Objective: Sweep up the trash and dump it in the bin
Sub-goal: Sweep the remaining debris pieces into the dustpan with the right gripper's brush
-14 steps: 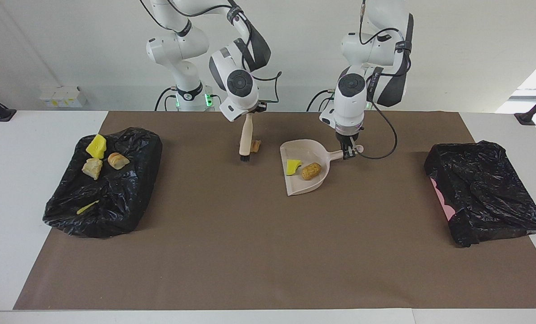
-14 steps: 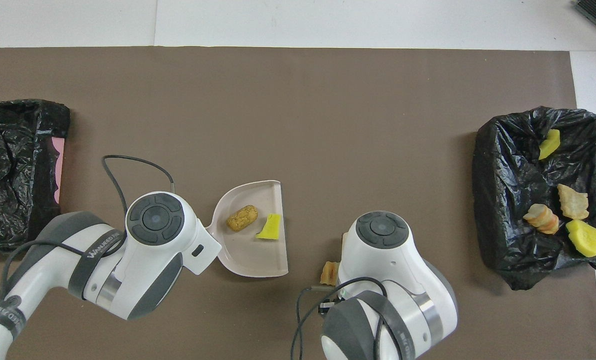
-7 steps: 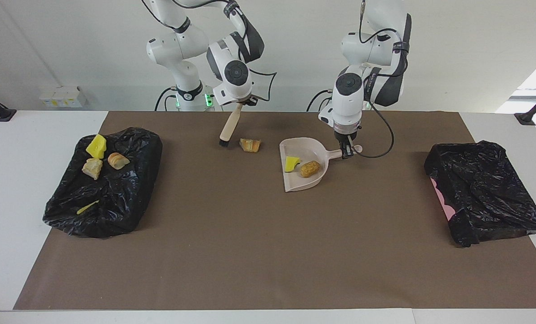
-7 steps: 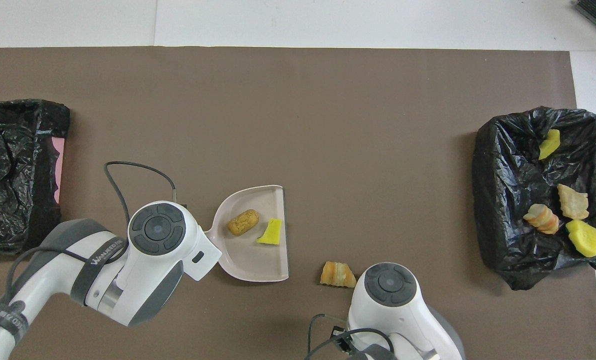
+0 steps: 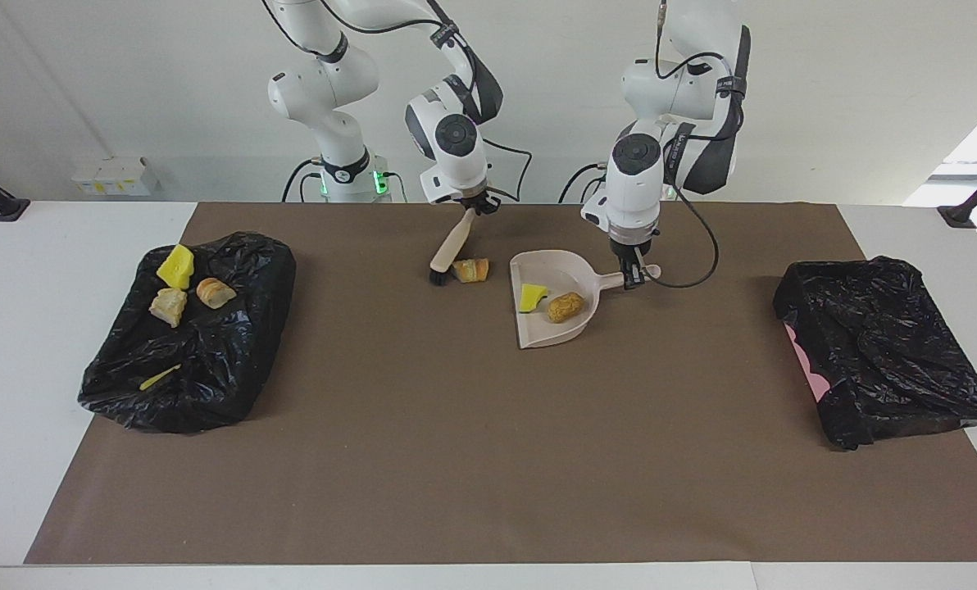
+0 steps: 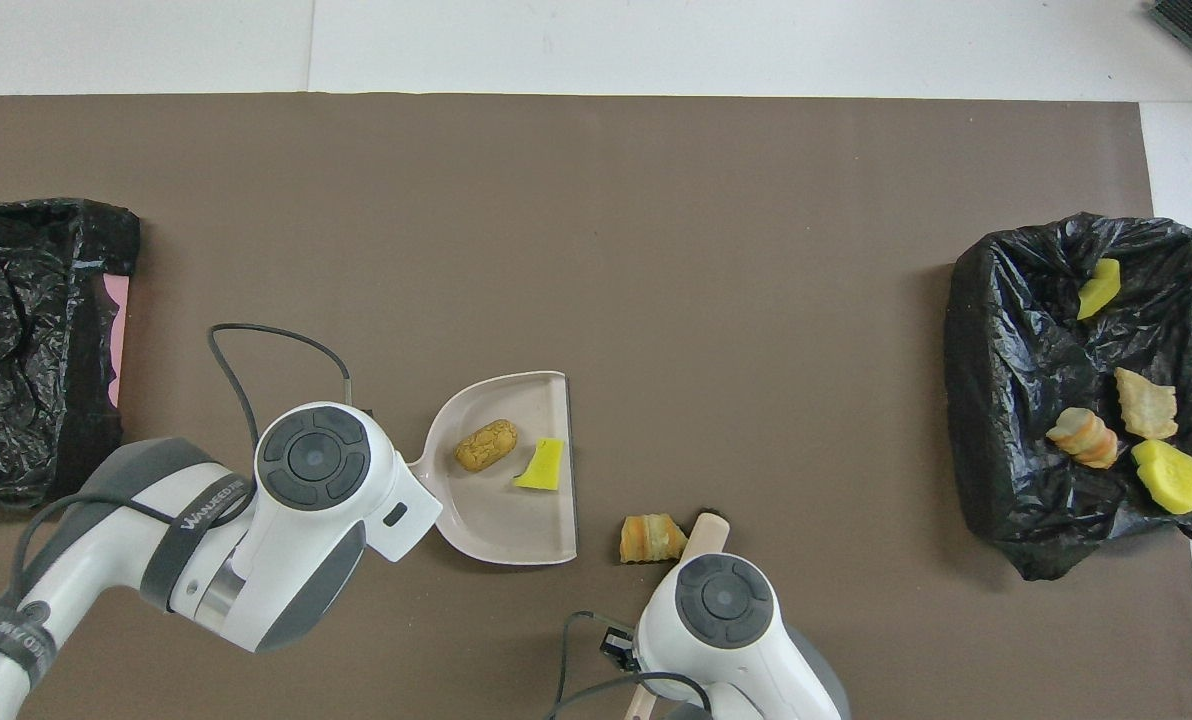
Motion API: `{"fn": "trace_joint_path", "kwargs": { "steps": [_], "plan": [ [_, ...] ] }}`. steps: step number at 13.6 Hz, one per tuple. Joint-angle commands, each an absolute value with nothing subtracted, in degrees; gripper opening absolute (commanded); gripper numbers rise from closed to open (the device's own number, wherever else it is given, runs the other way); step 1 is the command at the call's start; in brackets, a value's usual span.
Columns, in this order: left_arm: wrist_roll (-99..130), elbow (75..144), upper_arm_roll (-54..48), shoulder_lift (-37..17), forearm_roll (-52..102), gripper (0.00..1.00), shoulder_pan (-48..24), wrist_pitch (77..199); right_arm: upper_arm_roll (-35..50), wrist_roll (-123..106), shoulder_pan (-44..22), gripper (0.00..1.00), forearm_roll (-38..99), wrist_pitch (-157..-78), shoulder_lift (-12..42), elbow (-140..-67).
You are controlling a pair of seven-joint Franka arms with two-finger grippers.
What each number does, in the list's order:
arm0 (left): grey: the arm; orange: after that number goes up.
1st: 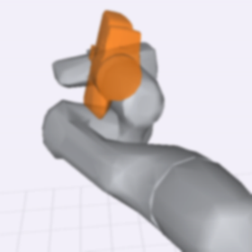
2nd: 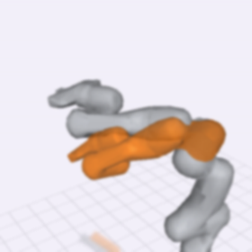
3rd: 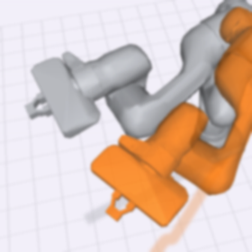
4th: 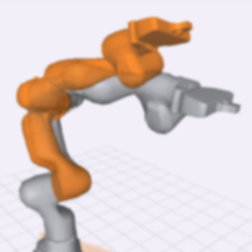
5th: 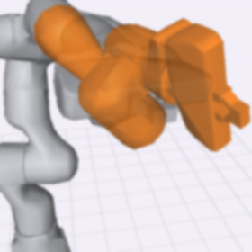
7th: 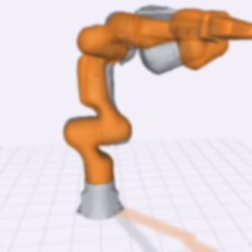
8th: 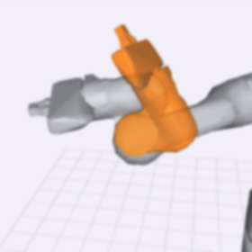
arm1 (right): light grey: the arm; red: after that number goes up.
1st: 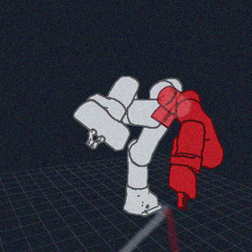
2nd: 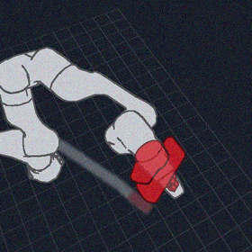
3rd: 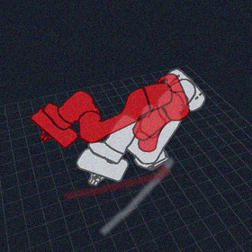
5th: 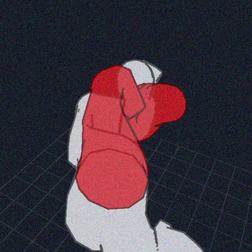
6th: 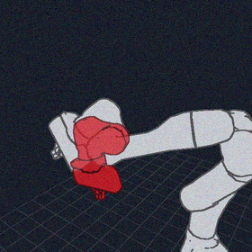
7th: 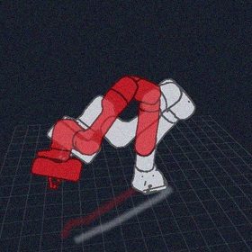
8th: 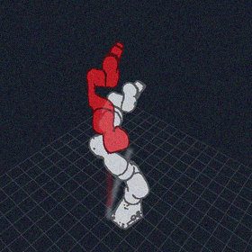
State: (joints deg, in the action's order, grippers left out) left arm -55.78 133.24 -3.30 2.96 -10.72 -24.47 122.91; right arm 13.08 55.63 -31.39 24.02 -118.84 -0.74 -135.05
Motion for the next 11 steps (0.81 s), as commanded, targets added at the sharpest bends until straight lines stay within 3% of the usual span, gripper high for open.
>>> {"fn": "trace_joint_path", "kwargs": {
  "steps": [1,6,11],
  "plan": [
    [-55.72,135.53,-2.9,4.31,-12.91,0.0,-24.43,123.58,13.27,51.53,-31.11,0.0,24.08,-118.92,8.59,-124.57],
    [-53.09,135.53,-2.9,4.48,-16.44,0.0,-24.0,123.57,13.18,34.82,-30.77,0.0,30.91,-118.4,12.83,-116.21],
    [-53.0,135.53,-2.99,4.31,-16.35,0.0,-23.2,124.36,13.18,31.64,-24.7,0.0,31.55,-108.55,11.61,-109.08]
  ]
}}
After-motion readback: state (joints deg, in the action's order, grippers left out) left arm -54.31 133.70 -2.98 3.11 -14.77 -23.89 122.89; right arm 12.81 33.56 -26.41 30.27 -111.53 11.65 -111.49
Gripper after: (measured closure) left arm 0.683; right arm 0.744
